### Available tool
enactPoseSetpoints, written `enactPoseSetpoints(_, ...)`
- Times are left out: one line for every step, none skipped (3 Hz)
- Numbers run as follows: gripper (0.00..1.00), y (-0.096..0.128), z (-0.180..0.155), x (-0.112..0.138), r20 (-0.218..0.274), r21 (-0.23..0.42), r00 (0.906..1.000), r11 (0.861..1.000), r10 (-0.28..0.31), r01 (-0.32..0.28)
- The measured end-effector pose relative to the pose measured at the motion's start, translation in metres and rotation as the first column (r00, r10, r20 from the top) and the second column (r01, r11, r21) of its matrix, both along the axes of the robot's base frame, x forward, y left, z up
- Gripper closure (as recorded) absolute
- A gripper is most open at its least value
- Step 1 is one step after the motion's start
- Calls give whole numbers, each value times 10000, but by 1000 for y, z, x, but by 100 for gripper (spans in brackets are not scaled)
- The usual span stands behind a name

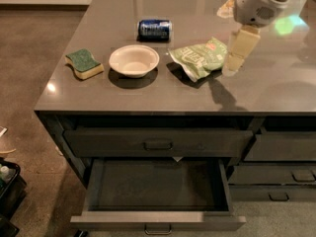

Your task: Place green jalapeno chip bag into middle drawer

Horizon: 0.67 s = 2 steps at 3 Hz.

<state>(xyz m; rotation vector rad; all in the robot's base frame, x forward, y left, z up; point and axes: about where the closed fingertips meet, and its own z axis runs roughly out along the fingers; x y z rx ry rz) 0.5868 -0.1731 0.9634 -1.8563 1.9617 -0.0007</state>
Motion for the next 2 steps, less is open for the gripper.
enactPoseSetpoints(0, 1, 5, 24, 329, 262, 9994, 9996, -60, 51)
enactPoseSetpoints(0, 1, -3, 23, 250, 222, 9995, 9996, -184, 179)
